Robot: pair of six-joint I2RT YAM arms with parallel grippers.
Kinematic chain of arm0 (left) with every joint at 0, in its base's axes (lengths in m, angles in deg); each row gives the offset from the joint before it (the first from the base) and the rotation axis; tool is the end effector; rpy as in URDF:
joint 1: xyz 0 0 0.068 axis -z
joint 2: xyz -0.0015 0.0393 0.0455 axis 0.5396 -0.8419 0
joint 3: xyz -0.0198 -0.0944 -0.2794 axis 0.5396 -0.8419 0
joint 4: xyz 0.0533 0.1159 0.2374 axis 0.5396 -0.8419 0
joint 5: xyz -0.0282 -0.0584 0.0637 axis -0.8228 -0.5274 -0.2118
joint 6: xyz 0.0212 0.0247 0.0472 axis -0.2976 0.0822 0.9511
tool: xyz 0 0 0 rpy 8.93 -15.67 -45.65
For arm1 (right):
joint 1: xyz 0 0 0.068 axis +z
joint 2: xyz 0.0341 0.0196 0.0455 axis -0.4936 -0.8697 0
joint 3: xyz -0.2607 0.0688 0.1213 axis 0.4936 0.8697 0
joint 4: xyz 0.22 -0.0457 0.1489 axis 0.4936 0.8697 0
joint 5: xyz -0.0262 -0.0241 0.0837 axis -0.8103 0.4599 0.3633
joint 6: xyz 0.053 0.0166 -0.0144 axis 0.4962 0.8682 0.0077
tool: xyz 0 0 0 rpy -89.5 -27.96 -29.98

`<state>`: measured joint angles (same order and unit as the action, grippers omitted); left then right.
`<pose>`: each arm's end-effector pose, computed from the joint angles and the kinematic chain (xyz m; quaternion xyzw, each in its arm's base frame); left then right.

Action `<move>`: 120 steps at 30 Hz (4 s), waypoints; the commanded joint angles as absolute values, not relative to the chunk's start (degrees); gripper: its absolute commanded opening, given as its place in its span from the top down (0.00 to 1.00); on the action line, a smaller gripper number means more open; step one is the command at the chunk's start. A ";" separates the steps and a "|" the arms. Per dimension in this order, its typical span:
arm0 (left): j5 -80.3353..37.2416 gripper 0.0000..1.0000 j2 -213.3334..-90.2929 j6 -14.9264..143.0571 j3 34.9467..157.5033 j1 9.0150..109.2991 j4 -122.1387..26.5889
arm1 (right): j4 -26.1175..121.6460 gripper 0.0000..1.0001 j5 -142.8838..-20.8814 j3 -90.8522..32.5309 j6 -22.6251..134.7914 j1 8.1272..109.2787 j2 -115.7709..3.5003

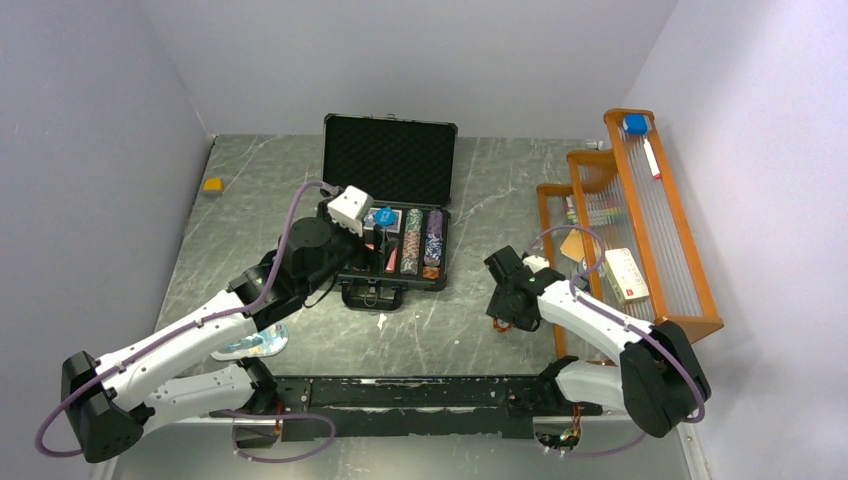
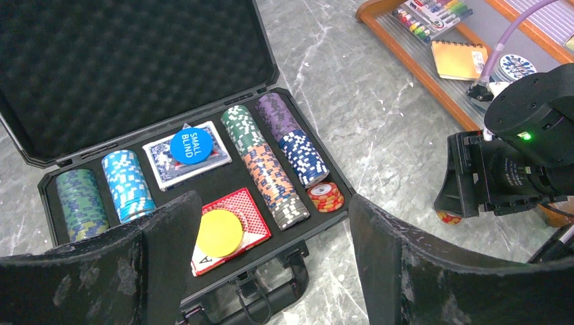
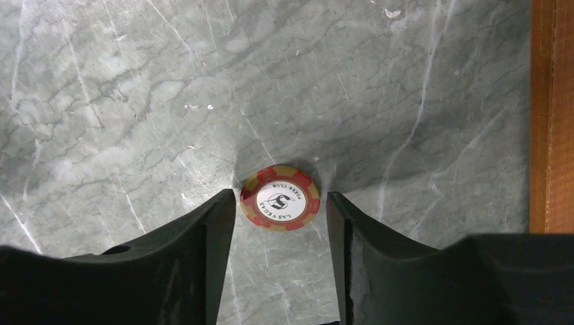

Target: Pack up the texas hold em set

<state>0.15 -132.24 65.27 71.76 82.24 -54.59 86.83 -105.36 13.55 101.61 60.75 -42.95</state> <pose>0.1554 -0.1680 0.3497 0.1917 0.7558 -0.2302 0.5822 0.1632 0.0857 0.1747 0.1984 0.9615 -0.0136 0.1897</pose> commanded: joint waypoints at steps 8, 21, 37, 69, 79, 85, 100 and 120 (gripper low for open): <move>0.86 0.17 -132.61 64.83 71.65 82.14 -54.59 | 87.30 0.34 -104.59 13.25 99.05 60.88 -44.90; 0.75 0.17 -133.45 64.75 71.99 82.14 -54.80 | 84.03 0.58 -102.69 15.46 99.63 62.14 -47.36; -0.36 0.15 -135.31 63.36 72.58 82.16 -55.36 | 81.76 0.59 -101.94 16.89 99.85 62.10 -46.61; -24.89 0.28 -164.23 32.04 65.57 83.42 -18.19 | 61.78 0.62 -84.22 5.48 107.75 62.10 -38.35; -18.06 0.53 -164.62 27.14 63.46 83.99 -13.36 | 59.66 0.62 -81.25 6.56 109.42 62.09 -38.00; -16.58 0.76 -164.57 25.46 62.12 83.99 -10.46 | 58.29 0.62 -79.54 7.34 110.03 62.06 -38.50; -21.98 0.93 -160.15 45.31 68.12 83.99 -30.54 | 59.03 0.27 -76.16 6.27 101.89 50.59 -36.98; -29.59 0.93 -174.74 89.26 98.77 84.07 -80.62 | 56.23 0.28 -69.28 15.95 97.50 38.49 -36.58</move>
<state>-28.05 -171.85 82.63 95.21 84.12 -72.60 57.65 -71.37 15.12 99.09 39.55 -37.20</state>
